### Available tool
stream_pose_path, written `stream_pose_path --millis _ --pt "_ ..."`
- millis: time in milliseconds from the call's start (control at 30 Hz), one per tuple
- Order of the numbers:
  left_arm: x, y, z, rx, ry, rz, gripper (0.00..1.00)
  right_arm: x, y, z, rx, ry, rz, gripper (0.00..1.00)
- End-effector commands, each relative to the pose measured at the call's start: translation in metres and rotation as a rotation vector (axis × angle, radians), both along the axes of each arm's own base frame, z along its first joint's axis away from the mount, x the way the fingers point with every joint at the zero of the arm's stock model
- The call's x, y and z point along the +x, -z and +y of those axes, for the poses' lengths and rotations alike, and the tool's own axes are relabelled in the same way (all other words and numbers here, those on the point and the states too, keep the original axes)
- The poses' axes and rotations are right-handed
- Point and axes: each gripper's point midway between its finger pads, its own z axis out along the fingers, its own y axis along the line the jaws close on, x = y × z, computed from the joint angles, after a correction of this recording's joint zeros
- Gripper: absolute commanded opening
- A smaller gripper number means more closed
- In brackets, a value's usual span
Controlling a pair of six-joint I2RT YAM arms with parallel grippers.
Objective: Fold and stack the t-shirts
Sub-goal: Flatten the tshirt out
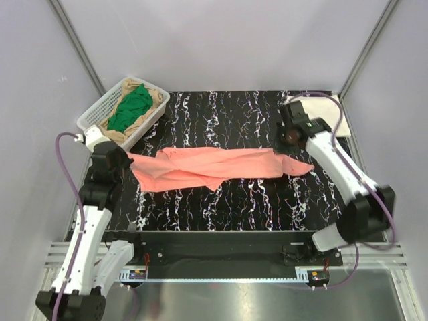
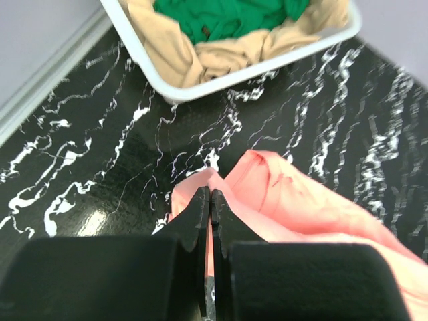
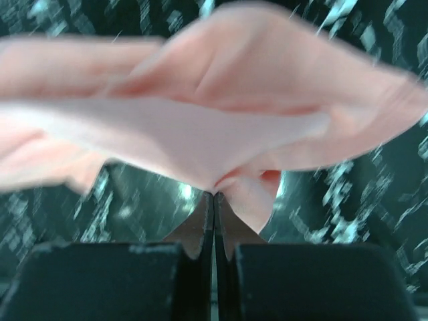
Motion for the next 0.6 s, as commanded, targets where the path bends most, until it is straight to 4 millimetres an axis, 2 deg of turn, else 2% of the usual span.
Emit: stream_pose_path --millis 0,67,133,167,200,233,267,300,367,400,433,467,500,567 --pt "-0.014 -0.040 0.001 -0.006 -0.012 -0.096 0.00 -0.090 -0.053 0.028 0.283 -0.067 0.003 0.00" --pt "-0.015 -0.038 0.001 -0.011 -0.014 -0.093 0.00 -0.098 -0.062 0.034 0.357 -0.045 -0.013 0.00" --pt "-0.010 -0.034 0.004 -0.010 -0.037 -0.094 0.00 -0.086 -0.056 0.035 0.342 -0.052 -0.022 0.00" --pt "-0.004 -0.024 0.005 0.001 -0.046 -0.064 0.00 -0.068 -0.054 0.036 0.323 -0.058 -0.058 0.00" --pt "0.000 -0.021 0.008 0.013 -0.061 -0.055 0.00 -0.051 -0.030 0.037 0.286 -0.059 -0.016 0.01" --pt "0.005 -0.019 0.007 0.016 -0.061 -0.056 0.00 -0.040 -0.018 0.039 0.247 -0.094 -0.009 0.01" --pt "0.012 -0.011 0.007 0.026 -0.059 -0.021 0.00 -0.019 -0.012 0.039 0.213 -0.094 -0.033 0.01" --pt "0.016 -0.009 0.006 0.027 -0.057 -0.010 0.00 -0.005 0.021 0.039 0.163 -0.090 0.039 0.01" --pt "0.025 0.000 0.006 0.033 -0.060 0.011 0.00 0.022 0.038 0.040 0.111 -0.099 0.017 0.00" --pt "0.028 0.003 0.006 0.036 -0.055 0.015 0.00 0.030 0.060 0.041 0.092 -0.105 0.046 0.00" --pt "0.031 0.008 0.005 0.038 -0.049 0.017 0.00 0.040 0.070 0.034 0.046 -0.093 0.036 0.00" --pt "0.032 0.011 0.003 0.039 -0.042 0.021 0.00 0.051 0.072 0.036 0.035 -0.097 0.022 0.00" --pt "0.032 0.013 0.003 0.037 -0.040 0.026 0.00 0.055 0.090 0.035 0.006 -0.100 0.057 0.00" --pt "0.031 0.017 0.002 0.029 -0.034 0.032 0.00 0.071 0.096 0.029 -0.051 -0.091 0.036 0.03"
